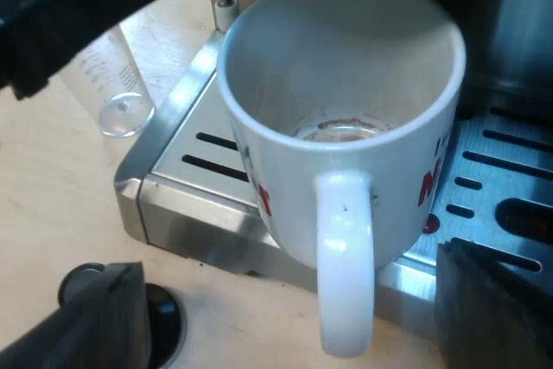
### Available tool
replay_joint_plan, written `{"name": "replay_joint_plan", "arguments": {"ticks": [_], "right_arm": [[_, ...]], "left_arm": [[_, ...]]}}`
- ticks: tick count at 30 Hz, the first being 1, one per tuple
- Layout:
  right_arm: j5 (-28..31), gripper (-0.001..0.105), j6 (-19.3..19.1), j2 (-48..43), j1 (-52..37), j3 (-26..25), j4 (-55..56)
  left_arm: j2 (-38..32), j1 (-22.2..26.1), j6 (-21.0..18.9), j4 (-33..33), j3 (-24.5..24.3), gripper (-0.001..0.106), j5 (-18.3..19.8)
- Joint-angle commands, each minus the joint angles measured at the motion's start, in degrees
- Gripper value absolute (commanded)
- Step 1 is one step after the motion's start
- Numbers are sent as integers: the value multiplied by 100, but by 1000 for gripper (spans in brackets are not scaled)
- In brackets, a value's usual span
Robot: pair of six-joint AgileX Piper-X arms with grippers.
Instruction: Place mug into machine
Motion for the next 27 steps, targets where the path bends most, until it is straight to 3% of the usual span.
{"name": "replay_joint_plan", "arguments": {"ticks": [1,7,12,17,27], "right_arm": [[44,68,-82,70,-24,-20,-182],[32,45,-254,213,-96,-37,-466],[-14,44,-256,280,-274,-37,-519],[-429,44,-256,278,-428,-37,-627],[-394,44,-417,278,-523,-37,-627]], "left_arm": [[-17,-17,-21,-9,-8,72,90],[-17,-17,-21,-9,-8,72,88],[-17,-17,-21,-9,-8,72,88],[-17,-17,-21,-9,-8,72,88],[-17,-17,-21,-9,-8,72,88]]}}
